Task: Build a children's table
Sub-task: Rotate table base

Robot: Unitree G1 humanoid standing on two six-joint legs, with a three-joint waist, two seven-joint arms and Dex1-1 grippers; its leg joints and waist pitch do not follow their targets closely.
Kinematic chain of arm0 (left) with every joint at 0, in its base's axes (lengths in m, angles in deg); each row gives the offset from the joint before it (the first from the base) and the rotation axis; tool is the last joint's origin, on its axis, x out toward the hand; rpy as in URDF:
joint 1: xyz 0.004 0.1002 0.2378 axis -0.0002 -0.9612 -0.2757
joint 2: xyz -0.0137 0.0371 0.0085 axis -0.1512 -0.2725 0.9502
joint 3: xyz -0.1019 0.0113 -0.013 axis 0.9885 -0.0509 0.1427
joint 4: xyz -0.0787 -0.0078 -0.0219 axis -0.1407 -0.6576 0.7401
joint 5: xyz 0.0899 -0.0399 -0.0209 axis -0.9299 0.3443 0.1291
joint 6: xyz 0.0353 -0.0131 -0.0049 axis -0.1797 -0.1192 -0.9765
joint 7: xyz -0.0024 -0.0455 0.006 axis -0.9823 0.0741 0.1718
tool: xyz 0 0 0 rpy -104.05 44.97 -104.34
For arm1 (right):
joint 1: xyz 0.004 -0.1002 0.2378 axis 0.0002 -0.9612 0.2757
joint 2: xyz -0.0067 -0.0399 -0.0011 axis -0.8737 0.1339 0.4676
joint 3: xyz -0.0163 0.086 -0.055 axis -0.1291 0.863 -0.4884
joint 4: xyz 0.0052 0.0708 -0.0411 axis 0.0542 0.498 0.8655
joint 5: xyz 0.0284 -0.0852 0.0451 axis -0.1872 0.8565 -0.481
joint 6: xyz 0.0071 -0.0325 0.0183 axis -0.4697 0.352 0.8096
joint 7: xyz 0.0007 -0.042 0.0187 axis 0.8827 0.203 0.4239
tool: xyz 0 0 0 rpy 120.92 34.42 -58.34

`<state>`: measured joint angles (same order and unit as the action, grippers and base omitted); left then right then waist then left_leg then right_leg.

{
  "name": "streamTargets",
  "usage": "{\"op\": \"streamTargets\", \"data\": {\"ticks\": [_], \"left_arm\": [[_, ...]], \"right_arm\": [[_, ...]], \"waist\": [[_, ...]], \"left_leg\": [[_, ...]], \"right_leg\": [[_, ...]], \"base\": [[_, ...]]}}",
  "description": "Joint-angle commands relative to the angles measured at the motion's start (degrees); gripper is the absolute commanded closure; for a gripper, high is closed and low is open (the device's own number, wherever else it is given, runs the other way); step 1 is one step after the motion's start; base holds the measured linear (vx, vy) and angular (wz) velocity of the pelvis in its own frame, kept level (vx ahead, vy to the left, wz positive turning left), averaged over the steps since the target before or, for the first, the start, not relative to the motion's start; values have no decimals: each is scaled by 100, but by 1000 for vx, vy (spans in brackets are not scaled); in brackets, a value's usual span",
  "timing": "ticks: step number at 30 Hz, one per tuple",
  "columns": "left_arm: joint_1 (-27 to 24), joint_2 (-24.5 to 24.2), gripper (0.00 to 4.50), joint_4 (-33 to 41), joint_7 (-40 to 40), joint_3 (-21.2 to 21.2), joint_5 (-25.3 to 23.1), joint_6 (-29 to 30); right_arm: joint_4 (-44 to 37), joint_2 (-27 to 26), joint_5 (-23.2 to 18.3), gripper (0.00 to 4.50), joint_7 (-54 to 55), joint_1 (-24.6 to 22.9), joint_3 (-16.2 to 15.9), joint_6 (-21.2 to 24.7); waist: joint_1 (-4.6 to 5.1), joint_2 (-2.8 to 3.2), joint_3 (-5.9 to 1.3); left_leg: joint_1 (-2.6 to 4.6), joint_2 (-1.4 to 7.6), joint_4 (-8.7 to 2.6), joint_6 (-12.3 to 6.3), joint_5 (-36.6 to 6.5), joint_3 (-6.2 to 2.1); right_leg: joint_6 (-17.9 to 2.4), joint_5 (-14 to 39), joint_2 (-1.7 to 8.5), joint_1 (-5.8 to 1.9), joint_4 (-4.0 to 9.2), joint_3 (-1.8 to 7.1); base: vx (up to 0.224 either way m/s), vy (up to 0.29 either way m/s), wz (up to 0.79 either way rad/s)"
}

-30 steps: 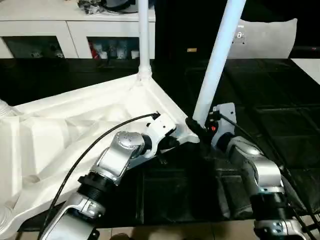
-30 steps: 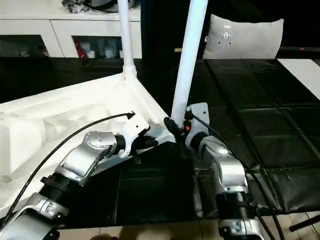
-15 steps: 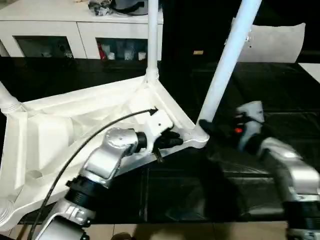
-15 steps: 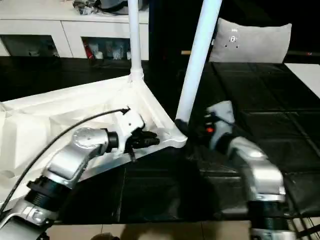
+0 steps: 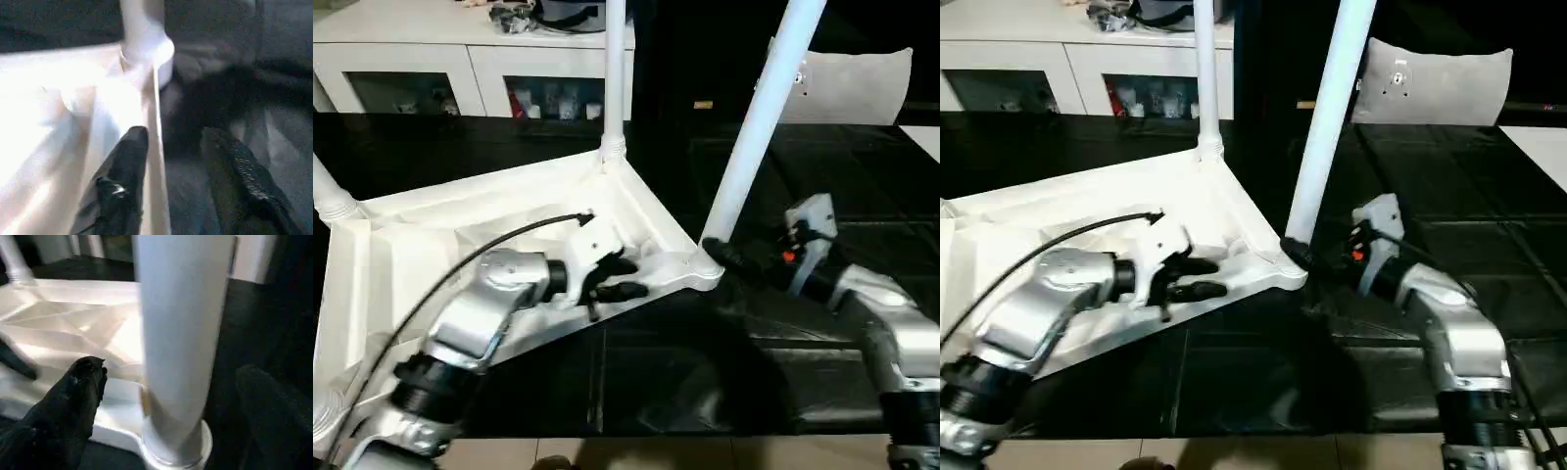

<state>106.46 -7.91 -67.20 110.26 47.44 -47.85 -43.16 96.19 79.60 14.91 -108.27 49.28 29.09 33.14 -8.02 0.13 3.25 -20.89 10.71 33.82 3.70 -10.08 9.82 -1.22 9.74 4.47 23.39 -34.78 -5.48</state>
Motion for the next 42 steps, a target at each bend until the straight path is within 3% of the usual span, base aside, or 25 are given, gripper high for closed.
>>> {"op": "streamTargets", "data": {"ticks": [1, 2, 7, 12, 17, 25, 34, 42], "left_arm": [[4, -53, 212, 61, 4, -164, -171, -5], [17, -86, 212, 14, -41, -221, -245, -12], [81, -220, 212, -147, -218, -403, -496, 2], [61, -351, 212, -199, -275, -511, -682, -7], [-25, -487, 212, -235, -331, -572, -842, -136], [-201, -679, 212, -310, -556, -496, -1007, -349], [-136, -663, 212, -526, -810, -366, -1079, -601], [100, -397, 212, -1073, -1413, -360, -1333, -901]], "right_arm": [[201, -69, 192, 0, 318, 223, -38, -131], [388, -157, 298, 0, 505, 338, -69, -190], [1078, -532, 490, 0, 860, 734, -218, -517], [1548, -752, 577, 0, 1174, 1036, -163, -702], [2060, -821, 646, 0, 1682, 1285, 58, -884], [2476, -466, 562, 0, 2278, 1309, 589, -961], [2769, 185, 538, 0, 2496, 1128, 1035, -1042], [2946, 671, 533, 0, 2678, 942, 1330, -1188]], "waist": [[0, 22, -374], [-3, 55, -375], [16, 51, -378], [20, 59, -395], [27, 58, -378], [-11, 77, -374], [-90, 25, -379], [-92, -20, -396]], "left_leg": [[56, 225, -423, -30, -1481, -100], [74, 232, -421, 18, -1509, -106], [82, 222, -426, 80, -1621, -106], [67, 228, -427, 97, -1497, -98], [84, 222, -432, 144, -1601, -94], [152, 229, -430, 183, -1808, -82], [116, 210, -415, 116, -1672, -72], [72, 185, -388, 20, -1446, -60]], "right_leg": [[-757, 2109, 427, -295, 517, 294], [-780, 2088, 430, -271, 504, 301], [-768, 2105, 436, -284, 509, 304], [-932, 1603, 415, -299, 440, 314], [-894, 1851, 437, -290, 460, 323], [-844, 1988, 416, -234, 486, 323], [-734, 2102, 423, -260, 500, 315], [-671, 2005, 408, -292, 493, 294]], "base": [[0, 0, 0], [0, 0, 0], [0, 0, 0], [0, 0, 0], [0, 0, 0], [0, 0, 0], [0, 0, 0], [0, 0, 0]]}}
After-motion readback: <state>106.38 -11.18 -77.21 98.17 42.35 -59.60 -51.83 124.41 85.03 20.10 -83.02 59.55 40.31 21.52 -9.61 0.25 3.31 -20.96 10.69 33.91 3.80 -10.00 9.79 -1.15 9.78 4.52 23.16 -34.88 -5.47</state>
